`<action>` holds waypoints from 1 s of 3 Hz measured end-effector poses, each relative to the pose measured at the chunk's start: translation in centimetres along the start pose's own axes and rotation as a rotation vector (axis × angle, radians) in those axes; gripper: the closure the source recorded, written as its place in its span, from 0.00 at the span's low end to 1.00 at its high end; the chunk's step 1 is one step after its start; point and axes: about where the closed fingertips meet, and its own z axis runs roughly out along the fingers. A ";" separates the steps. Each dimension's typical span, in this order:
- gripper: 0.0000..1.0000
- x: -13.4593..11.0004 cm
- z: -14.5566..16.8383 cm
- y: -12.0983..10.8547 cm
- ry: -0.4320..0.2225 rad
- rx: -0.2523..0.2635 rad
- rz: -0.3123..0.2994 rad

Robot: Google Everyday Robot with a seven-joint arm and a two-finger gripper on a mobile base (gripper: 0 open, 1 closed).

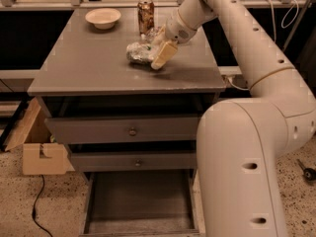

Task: Pick 7up can from bottom drawer and place on counter

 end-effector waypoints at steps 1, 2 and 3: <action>0.00 0.0 0.0 0.0 0.000 0.000 0.000; 0.00 2.3 -4.4 0.6 0.032 0.069 0.044; 0.00 5.1 -9.9 2.2 0.068 0.167 0.096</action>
Offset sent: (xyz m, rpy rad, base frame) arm -0.0509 -0.1296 0.0526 -0.0464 -0.0861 -0.2352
